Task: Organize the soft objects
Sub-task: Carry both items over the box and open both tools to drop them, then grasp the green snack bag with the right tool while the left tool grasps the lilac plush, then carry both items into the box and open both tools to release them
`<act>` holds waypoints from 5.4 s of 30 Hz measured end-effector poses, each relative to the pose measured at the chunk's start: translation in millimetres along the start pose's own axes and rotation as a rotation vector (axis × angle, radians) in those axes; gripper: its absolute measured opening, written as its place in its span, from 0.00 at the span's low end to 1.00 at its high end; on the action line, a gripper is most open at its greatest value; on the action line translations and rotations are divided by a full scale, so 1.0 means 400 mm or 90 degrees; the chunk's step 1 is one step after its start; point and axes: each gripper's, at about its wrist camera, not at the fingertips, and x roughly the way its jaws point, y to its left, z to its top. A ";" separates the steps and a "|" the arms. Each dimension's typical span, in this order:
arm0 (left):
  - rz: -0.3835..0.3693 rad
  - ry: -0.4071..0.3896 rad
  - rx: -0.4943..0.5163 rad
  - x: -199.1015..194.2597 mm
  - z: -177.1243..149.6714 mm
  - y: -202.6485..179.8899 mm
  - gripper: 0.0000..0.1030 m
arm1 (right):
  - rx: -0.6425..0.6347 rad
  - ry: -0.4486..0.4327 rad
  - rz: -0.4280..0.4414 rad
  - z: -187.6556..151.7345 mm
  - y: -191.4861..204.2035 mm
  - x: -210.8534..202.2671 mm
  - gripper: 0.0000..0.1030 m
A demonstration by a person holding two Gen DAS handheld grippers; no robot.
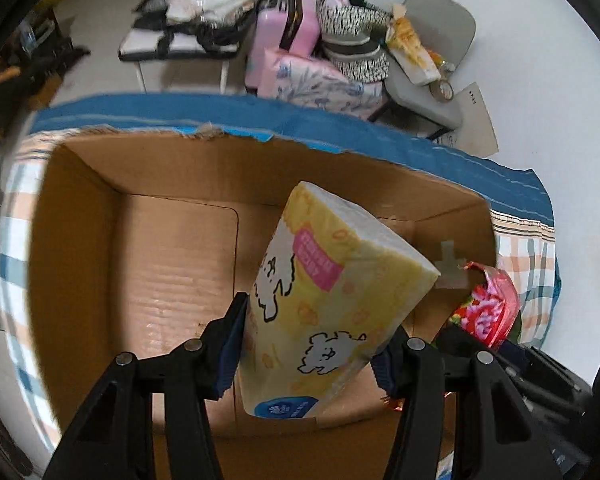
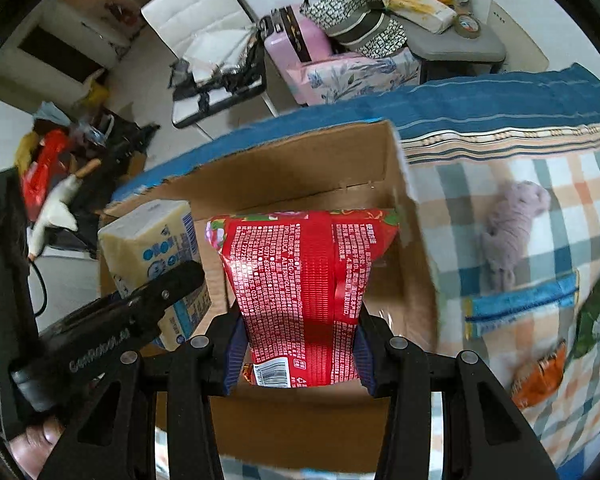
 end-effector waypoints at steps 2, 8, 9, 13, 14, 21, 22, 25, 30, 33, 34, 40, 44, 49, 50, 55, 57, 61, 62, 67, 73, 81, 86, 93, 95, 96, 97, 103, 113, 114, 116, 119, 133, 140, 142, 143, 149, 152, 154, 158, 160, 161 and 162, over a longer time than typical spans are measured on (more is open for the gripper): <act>-0.003 0.015 0.002 0.025 0.015 0.004 0.51 | -0.006 0.005 -0.012 0.010 0.015 0.024 0.46; -0.014 0.046 -0.006 0.059 0.048 0.011 0.54 | -0.006 0.016 -0.042 0.047 0.026 0.082 0.47; -0.012 0.050 -0.004 0.060 0.052 0.011 0.54 | -0.006 0.018 -0.044 0.054 0.025 0.086 0.47; -0.001 0.050 0.006 0.054 0.062 0.005 0.59 | 0.000 0.024 -0.050 0.068 0.016 0.098 0.52; -0.002 0.047 0.008 0.049 0.065 0.005 0.62 | 0.001 0.023 -0.051 0.071 0.014 0.096 0.55; 0.036 0.005 0.019 -0.007 0.056 0.021 0.90 | -0.015 0.005 -0.074 0.078 0.018 0.052 0.74; 0.049 -0.003 0.022 -0.018 0.048 0.022 0.93 | -0.019 0.005 -0.075 0.075 0.020 0.048 0.79; 0.069 -0.025 0.033 -0.048 0.026 0.025 0.94 | -0.030 0.011 -0.081 0.053 0.026 0.034 0.91; 0.092 -0.052 0.047 -0.093 -0.020 0.015 0.95 | -0.060 0.013 -0.107 0.004 0.041 0.014 0.98; 0.107 -0.065 0.046 -0.124 -0.055 0.012 0.95 | -0.069 0.006 -0.116 -0.028 0.049 -0.010 0.98; 0.108 -0.071 0.044 -0.139 -0.070 0.013 0.95 | -0.071 0.003 -0.118 -0.033 0.050 -0.016 0.98; 0.126 -0.109 0.021 -0.210 -0.135 -0.007 0.95 | -0.084 -0.022 -0.136 -0.093 0.062 -0.093 0.98; 0.133 -0.130 0.013 -0.260 -0.179 -0.017 0.95 | -0.096 -0.046 -0.130 -0.141 0.069 -0.156 0.98; 0.149 -0.150 0.012 -0.303 -0.229 -0.054 0.95 | -0.095 -0.059 -0.101 -0.181 0.057 -0.212 0.98; 0.150 -0.153 0.015 -0.311 -0.237 -0.069 0.95 | -0.092 -0.063 -0.093 -0.187 0.051 -0.224 0.98; 0.157 -0.179 0.060 -0.342 -0.252 -0.185 0.95 | -0.052 -0.087 -0.057 -0.211 -0.030 -0.300 0.98; 0.151 -0.183 0.089 -0.343 -0.254 -0.252 0.95 | -0.019 -0.102 -0.042 -0.213 -0.099 -0.343 0.98; 0.127 -0.183 0.170 -0.312 -0.245 -0.417 0.95 | 0.050 -0.130 -0.028 -0.218 -0.233 -0.406 1.00; 0.116 -0.177 0.190 -0.296 -0.240 -0.459 0.95 | 0.072 -0.139 -0.031 -0.220 -0.288 -0.424 1.00; 0.102 -0.132 0.244 -0.184 -0.191 -0.635 0.95 | 0.159 -0.150 -0.052 -0.222 -0.499 -0.455 1.00; 0.127 -0.064 0.298 -0.008 -0.121 -0.779 0.95 | 0.251 -0.143 -0.075 -0.224 -0.718 -0.434 1.00; 0.154 0.063 0.300 0.263 -0.043 -0.825 0.95 | 0.384 -0.070 -0.049 -0.218 -0.963 -0.276 1.00; 0.177 0.125 0.294 0.400 -0.031 -0.819 0.95 | 0.445 -0.018 -0.019 -0.217 -1.047 -0.158 1.00; 0.188 0.163 0.287 0.489 -0.030 -0.812 0.95 | 0.479 0.028 0.001 -0.212 -1.089 -0.036 1.00; 0.186 0.163 0.282 0.495 -0.024 -0.811 0.95 | 0.480 0.034 0.004 -0.206 -1.092 -0.020 1.00; 0.182 0.165 0.280 0.498 -0.021 -0.811 0.95 | 0.481 0.035 0.007 -0.204 -1.093 -0.012 1.00; 0.177 0.167 0.278 0.503 -0.019 -0.811 0.95 | 0.483 0.038 0.009 -0.200 -1.093 -0.006 1.00; 0.179 0.188 0.284 0.535 -0.010 -0.807 0.56 | 0.495 0.053 0.024 -0.187 -1.096 0.032 1.00; 0.183 0.158 0.279 0.511 -0.007 -0.804 0.32 | 0.493 0.069 0.010 -0.151 -1.070 0.065 0.59; 0.184 0.153 0.278 0.505 -0.006 -0.804 0.32 | 0.493 0.071 0.009 -0.150 -1.069 0.067 0.55; 0.187 0.137 0.274 0.487 -0.009 -0.806 0.31 | 0.492 0.071 0.008 -0.149 -1.069 0.066 0.47; 0.178 0.118 0.271 0.442 -0.023 -0.814 0.31 | 0.485 0.065 0.005 -0.144 -1.066 0.047 0.40; 0.054 -0.015 0.195 0.053 -0.161 -0.694 0.31 | 0.301 -0.018 0.008 -0.116 -0.822 -0.181 0.36; 0.049 -0.062 0.117 -0.136 -0.213 -0.478 0.31 | 0.166 -0.032 0.061 -0.139 -0.554 -0.282 0.36; 0.064 -0.071 0.097 -0.172 -0.211 -0.405 0.31 | 0.130 -0.033 0.071 -0.143 -0.464 -0.289 0.36; 0.073 -0.076 0.087 -0.188 -0.207 -0.369 0.31 | 0.114 -0.031 0.077 -0.150 -0.424 -0.293 0.36; 0.129 -0.087 0.031 -0.225 -0.154 -0.155 0.31 | 0.047 -0.012 0.077 -0.156 -0.214 -0.249 0.36; 0.149 -0.081 0.015 -0.211 -0.113 -0.066 0.31 | 0.032 0.006 0.065 -0.149 -0.133 -0.202 0.36; 0.153 -0.068 0.007 -0.189 -0.082 -0.021 0.31 | 0.025 0.016 0.055 -0.147 -0.096 -0.166 0.36; 0.154 -0.031 0.004 -0.131 -0.018 0.047 0.31 | 0.018 0.046 0.029 -0.142 -0.036 -0.083 0.36; 0.156 -0.012 0.003 -0.096 0.008 0.067 0.31 | 0.015 0.060 0.015 -0.142 -0.013 -0.047 0.36; 0.153 -0.002 0.002 -0.078 0.020 0.075 0.31 | 0.014 0.064 0.011 -0.141 -0.003 -0.033 0.36; 0.151 0.008 0.003 -0.062 0.029 0.079 0.31 | 0.011 0.070 0.003 -0.142 0.007 -0.018 0.36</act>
